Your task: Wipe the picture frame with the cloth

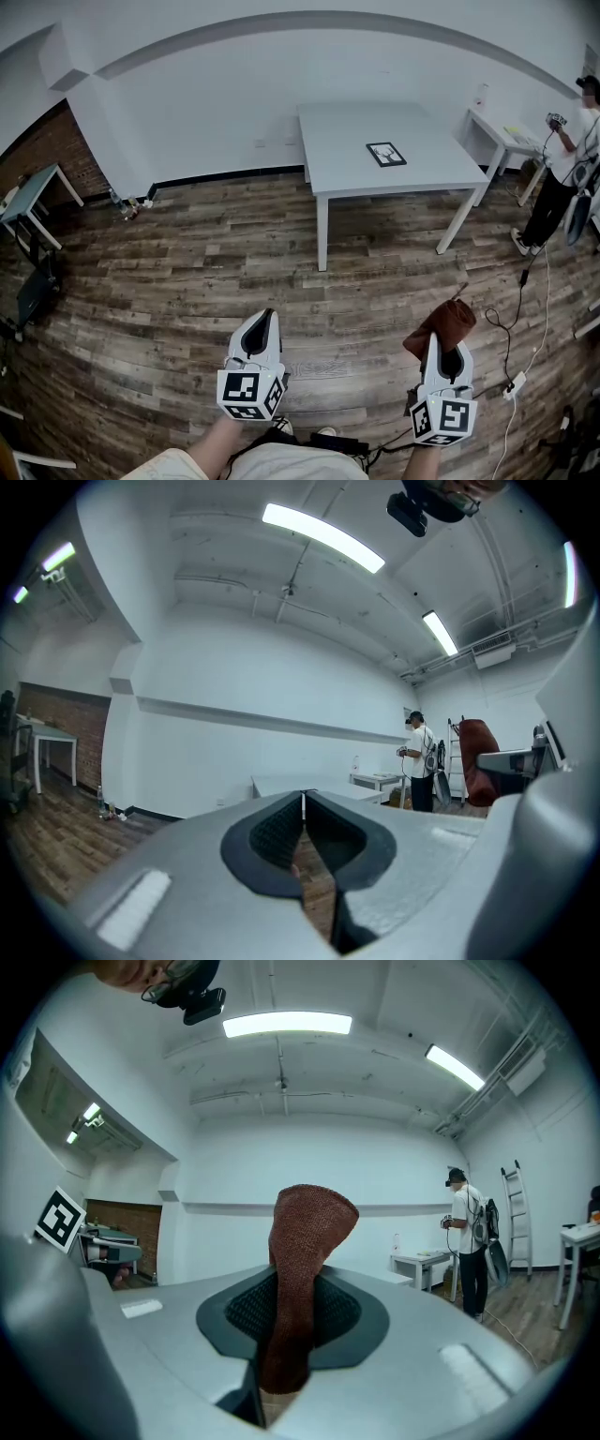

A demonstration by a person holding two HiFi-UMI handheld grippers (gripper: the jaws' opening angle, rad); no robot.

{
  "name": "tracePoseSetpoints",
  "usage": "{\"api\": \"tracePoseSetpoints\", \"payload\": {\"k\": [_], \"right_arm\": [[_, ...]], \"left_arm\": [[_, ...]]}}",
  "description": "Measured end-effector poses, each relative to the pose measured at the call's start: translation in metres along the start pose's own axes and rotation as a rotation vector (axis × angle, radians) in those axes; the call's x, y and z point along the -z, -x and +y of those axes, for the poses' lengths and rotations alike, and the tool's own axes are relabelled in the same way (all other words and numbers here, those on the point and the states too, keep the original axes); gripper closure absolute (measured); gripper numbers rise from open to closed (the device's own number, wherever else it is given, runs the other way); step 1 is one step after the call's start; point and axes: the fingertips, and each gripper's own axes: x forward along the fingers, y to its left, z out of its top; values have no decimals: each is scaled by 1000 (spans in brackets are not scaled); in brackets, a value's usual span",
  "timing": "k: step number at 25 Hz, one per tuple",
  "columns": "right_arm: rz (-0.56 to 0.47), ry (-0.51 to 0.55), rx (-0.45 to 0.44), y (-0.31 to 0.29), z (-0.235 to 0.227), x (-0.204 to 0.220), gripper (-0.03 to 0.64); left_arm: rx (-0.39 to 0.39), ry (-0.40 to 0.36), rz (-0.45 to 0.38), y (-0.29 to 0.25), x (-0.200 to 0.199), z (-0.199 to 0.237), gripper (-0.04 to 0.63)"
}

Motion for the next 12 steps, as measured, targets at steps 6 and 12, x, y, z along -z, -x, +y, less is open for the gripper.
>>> {"api": "tracePoseSetpoints", "payload": {"k": [6, 12], "right_arm": [[3, 1, -7, -15, -24, 2, 514], [16, 6, 0, -45, -41, 11, 514]], "left_arm": [[-1, -2, -3, -22, -2, -19, 594], [25, -9, -9, -64, 0, -31, 594]]}}
